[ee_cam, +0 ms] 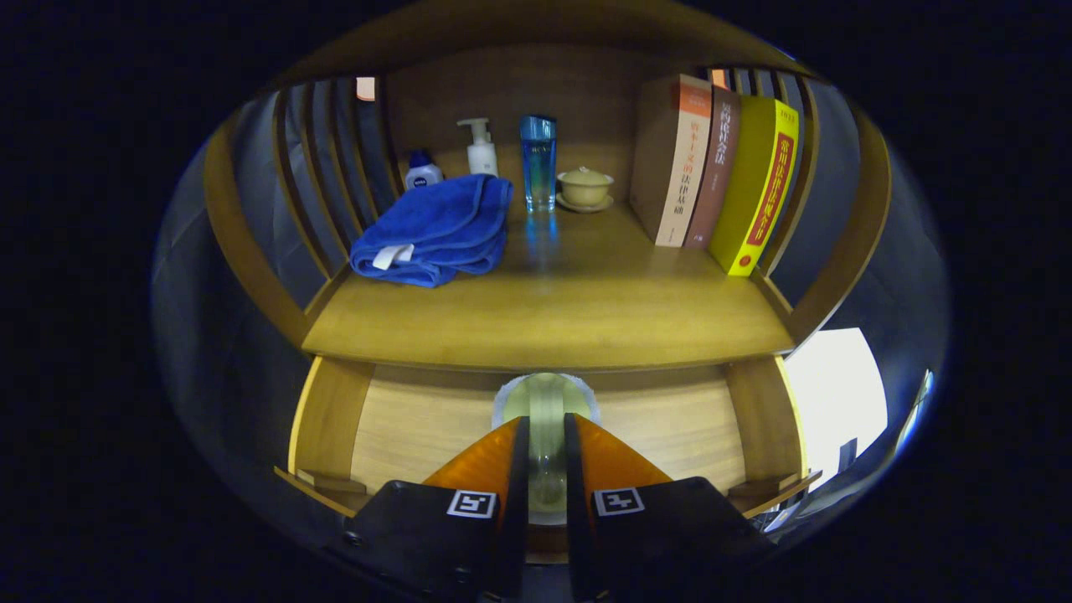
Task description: Pull open the drawer, take out the items inside it, and place them on the countertop above the cabinet.
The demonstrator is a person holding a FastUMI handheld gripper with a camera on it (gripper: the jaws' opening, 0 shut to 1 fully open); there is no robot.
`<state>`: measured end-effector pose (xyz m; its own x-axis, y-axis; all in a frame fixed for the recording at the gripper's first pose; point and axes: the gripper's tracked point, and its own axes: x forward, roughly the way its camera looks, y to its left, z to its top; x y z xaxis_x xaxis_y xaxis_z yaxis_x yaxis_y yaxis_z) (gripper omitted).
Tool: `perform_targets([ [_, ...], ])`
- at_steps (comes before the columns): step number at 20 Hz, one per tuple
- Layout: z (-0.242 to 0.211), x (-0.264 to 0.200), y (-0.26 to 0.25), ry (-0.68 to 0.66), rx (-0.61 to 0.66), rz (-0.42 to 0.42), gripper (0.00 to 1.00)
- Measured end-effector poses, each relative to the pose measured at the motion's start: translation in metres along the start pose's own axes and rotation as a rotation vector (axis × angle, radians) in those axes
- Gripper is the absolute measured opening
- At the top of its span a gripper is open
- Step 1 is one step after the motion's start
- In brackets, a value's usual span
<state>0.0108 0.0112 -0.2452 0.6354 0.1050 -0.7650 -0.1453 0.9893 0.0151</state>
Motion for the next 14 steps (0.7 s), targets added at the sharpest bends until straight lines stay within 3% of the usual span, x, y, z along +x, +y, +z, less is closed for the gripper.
perform_targets([
  [8,0.045,-0.022,0.007,-0.066,-0.04,0.025,0.26],
  [14,0.079,-0.001,-0.004,-0.105,-0.025,-0.002,0.26],
])
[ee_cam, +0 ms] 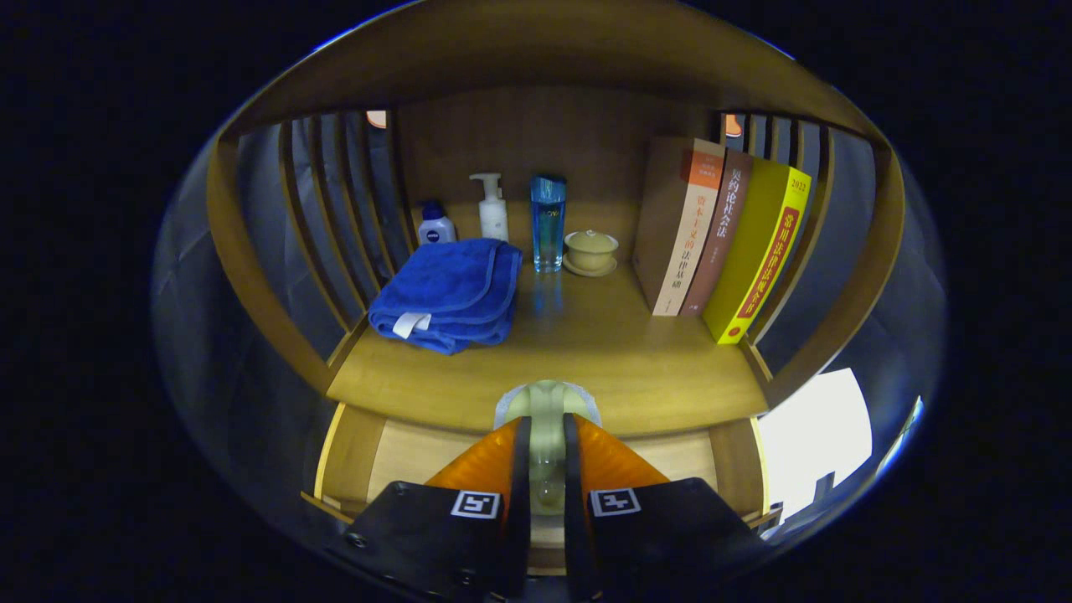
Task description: Pull open the drawer, take out the items inside it, and place them on the countertop above the cabinet.
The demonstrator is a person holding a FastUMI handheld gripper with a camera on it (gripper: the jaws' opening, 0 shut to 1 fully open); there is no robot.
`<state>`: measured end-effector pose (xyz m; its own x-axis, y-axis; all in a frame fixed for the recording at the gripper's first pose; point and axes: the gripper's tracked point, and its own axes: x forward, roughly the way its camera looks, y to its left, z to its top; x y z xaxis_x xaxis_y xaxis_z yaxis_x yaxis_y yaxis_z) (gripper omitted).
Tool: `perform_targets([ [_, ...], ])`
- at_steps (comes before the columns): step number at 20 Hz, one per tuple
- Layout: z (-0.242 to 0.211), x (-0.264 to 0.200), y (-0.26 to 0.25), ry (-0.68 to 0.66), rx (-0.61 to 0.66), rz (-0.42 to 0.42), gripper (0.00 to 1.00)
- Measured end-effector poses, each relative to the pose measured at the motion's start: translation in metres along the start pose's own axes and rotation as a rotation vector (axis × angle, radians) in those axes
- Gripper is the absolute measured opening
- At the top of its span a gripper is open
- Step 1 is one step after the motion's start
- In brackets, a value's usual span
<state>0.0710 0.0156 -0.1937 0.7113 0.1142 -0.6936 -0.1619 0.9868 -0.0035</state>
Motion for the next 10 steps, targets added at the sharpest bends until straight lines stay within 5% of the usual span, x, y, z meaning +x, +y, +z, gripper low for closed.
perform_targets([
  [10,0.045,0.082,-0.022,-0.089,0.073,-0.053,0.26],
])
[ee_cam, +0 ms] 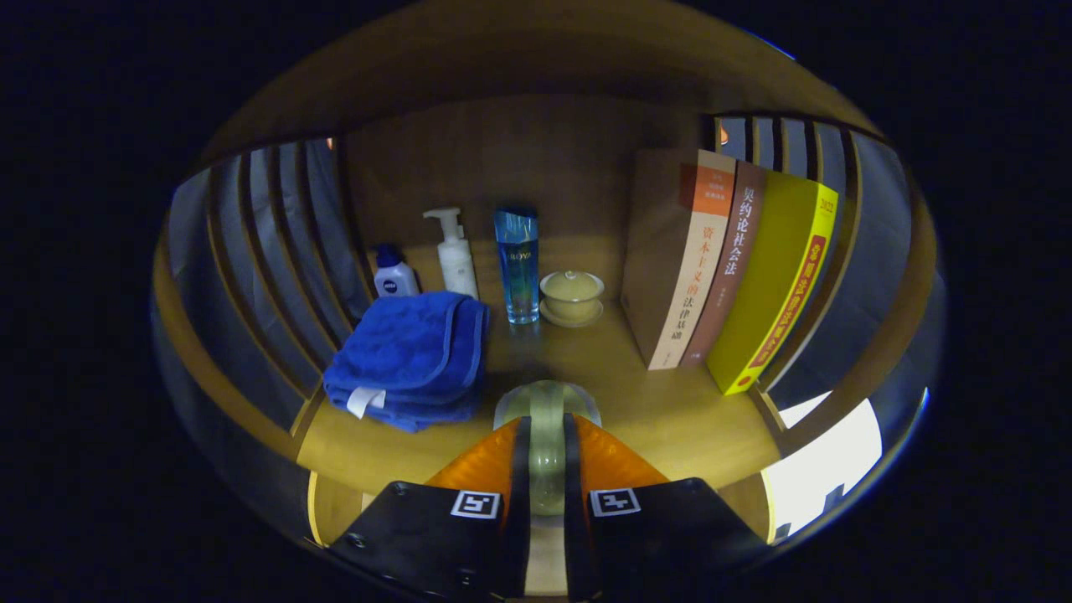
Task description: Pull open the drawer, take out the items inside it, and place them on the countertop above the cabinet.
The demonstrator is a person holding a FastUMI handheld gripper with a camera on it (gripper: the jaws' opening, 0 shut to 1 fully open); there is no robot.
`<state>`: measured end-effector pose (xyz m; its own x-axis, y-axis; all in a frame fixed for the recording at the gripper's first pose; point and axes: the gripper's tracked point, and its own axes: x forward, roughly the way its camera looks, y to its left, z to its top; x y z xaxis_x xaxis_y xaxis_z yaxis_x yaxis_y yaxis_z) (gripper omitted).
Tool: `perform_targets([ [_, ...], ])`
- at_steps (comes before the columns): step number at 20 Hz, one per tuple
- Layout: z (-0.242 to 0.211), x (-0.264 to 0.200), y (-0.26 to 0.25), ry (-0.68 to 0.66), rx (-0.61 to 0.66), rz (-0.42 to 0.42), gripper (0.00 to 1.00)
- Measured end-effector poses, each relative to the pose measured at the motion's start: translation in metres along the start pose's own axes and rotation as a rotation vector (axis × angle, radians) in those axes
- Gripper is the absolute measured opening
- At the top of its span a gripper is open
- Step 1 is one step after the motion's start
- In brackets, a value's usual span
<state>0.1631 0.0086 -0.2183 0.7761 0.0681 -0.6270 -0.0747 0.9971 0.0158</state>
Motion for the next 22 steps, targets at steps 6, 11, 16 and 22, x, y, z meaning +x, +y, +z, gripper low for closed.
perform_targets([
  [6,-0.022,0.027,-0.004,0.082,0.009,-0.026,0.26],
  [11,-0.018,0.037,0.002,0.047,0.002,-0.024,0.31],
  [16,0.001,0.021,0.002,-0.043,-0.022,-0.026,0.73],
  [22,0.02,-0.036,-0.002,-0.21,-0.05,-0.039,0.99],
])
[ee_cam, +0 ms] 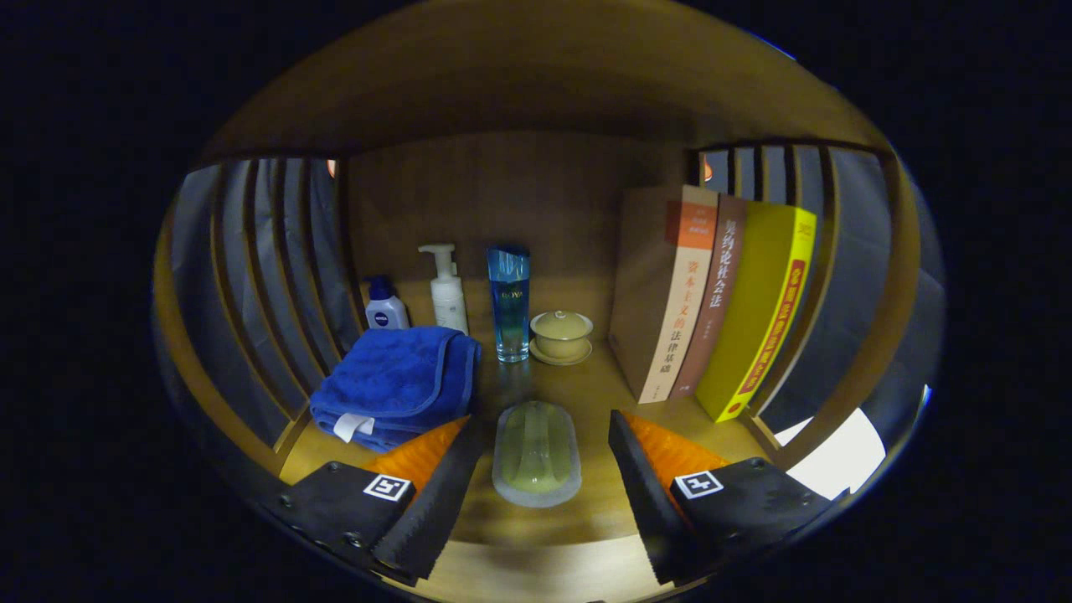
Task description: Pull open the drawer, take out the items inside it, and place them on the countertop above the cabinet.
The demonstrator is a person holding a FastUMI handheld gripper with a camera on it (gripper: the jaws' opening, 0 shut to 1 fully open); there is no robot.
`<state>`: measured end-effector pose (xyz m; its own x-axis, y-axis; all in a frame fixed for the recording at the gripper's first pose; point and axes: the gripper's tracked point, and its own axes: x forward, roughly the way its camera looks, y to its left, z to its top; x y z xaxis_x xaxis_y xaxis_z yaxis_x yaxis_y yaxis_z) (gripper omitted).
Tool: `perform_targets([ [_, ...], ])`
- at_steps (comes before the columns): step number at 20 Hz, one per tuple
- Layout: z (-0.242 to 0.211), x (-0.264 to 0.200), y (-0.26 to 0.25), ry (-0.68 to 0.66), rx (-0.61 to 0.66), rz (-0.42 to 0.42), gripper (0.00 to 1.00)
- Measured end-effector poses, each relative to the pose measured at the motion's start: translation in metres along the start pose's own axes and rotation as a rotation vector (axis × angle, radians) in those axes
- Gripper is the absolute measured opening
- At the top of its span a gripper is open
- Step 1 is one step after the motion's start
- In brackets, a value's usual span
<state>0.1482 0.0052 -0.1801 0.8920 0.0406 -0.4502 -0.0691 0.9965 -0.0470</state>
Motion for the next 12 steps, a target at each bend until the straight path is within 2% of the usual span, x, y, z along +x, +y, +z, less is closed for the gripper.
perform_targets([
  [6,0.021,-0.076,0.002,-0.13,-0.052,0.001,0.99],
  [12,0.011,-0.143,0.013,-0.219,-0.085,0.016,0.99],
])
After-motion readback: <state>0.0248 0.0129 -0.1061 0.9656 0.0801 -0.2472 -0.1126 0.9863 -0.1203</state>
